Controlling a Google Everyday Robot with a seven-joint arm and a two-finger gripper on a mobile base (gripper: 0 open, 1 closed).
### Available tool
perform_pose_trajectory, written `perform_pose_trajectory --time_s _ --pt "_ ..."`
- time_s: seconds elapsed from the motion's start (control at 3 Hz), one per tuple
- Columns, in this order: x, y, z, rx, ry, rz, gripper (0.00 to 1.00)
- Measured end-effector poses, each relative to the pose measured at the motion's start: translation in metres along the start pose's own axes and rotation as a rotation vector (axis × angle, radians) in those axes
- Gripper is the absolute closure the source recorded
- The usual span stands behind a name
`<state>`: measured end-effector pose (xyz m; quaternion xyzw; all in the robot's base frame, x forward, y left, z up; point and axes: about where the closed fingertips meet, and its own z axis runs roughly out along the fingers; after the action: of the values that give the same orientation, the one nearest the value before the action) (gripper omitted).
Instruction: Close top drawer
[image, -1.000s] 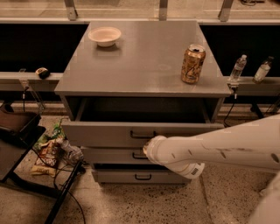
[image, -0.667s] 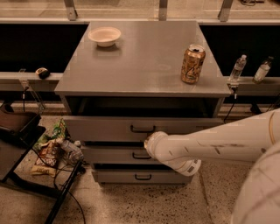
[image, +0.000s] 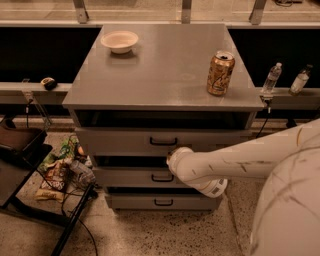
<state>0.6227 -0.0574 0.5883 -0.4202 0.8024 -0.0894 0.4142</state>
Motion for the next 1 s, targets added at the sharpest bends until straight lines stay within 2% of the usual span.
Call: perform_pose_trajectory --time_s 0.33,0.67,1.0 --pt "0.016 -0.007 -0.017 -0.066 0.042 -0.074 1.00" --pt "0.040 -0.034 -0.054 -0.116 0.073 -0.169 1.00" --pt "0.013 -0.056 -0.062 -0.177 0.028 -0.380 1.00"
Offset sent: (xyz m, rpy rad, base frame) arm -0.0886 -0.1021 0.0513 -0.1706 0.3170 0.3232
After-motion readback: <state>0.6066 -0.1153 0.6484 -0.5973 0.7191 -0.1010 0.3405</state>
